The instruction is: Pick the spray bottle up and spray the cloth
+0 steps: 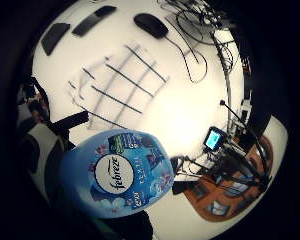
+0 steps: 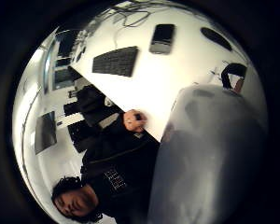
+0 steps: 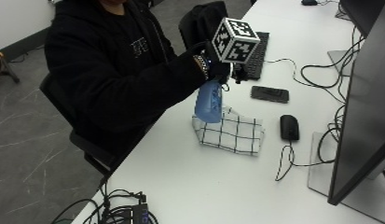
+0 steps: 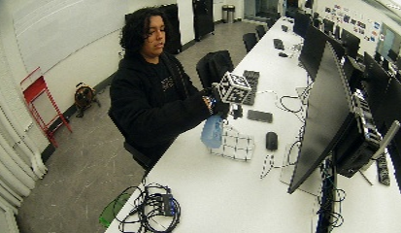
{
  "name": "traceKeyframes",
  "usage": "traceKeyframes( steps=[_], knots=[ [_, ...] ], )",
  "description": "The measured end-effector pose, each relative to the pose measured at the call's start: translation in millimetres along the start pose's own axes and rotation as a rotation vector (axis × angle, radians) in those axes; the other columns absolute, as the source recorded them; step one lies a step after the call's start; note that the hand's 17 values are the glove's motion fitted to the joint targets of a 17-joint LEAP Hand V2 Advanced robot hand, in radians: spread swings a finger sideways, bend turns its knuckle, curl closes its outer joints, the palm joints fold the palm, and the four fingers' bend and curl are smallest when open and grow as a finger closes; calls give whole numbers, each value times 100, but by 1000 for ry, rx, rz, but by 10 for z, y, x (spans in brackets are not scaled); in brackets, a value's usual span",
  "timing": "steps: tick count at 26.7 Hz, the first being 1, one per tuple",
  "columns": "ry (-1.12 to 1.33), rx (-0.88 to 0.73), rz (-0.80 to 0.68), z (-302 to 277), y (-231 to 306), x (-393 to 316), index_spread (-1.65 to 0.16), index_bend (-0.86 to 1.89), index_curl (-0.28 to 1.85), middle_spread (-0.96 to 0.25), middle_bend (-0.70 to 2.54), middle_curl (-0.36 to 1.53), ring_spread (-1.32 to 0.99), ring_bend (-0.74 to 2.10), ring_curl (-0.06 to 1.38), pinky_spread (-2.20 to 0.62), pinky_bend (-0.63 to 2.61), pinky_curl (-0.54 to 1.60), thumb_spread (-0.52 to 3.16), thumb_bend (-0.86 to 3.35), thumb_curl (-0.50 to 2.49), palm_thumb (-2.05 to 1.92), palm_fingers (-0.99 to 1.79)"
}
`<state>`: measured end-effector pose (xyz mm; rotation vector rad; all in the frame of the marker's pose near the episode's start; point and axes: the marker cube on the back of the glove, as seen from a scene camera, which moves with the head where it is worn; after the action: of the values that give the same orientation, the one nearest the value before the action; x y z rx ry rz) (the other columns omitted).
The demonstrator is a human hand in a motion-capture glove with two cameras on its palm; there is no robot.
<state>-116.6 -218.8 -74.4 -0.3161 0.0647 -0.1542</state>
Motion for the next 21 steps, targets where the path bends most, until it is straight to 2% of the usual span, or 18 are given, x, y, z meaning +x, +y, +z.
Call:
traceKeyframes(
  steps=[6, 14, 17, 21],
  knots=[
    [-164, 157, -159, -171, -237, -478, -28, 29, 61, -20, 65, 55, -21, 77, 48, -32, 48, 41, 30, -3, 80, 93, 138],
    [-491, 380, -290, -147, -723, -885, -28, 28, 61, -20, 65, 55, -21, 77, 48, -32, 47, 41, 30, -3, 80, 93, 138],
    [-692, 477, -301, -64, -880, -1008, -28, 28, 61, -20, 65, 55, -21, 77, 48, -32, 47, 41, 30, -3, 80, 93, 138],
    [-894, 613, -237, 187, -1046, -1073, -28, 28, 61, -20, 65, 55, -21, 76, 48, -32, 47, 41, 31, -3, 81, 93, 138]
  ],
)
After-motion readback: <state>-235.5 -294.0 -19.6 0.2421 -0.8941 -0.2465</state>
